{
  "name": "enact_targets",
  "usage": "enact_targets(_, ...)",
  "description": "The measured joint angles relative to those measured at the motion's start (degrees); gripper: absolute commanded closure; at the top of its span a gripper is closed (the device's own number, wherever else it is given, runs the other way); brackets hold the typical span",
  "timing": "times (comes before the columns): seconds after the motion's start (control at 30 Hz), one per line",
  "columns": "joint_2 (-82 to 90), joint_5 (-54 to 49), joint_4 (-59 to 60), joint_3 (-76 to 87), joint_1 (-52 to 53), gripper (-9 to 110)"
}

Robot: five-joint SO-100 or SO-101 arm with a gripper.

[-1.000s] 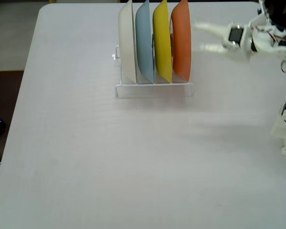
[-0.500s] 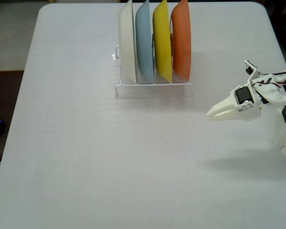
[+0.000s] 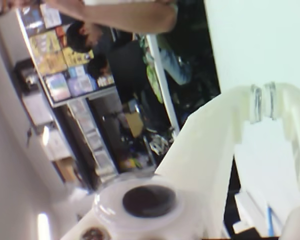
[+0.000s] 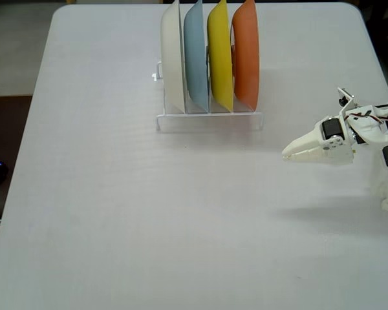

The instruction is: Can you put the plate away?

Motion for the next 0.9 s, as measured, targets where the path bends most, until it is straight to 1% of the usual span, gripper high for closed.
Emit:
enact_targets(0.43,1.76,1.05,-3.25,7.38,0.00,102)
enact_targets(0.9,1.76,-0.26,-4.83,8.70,2.81,102)
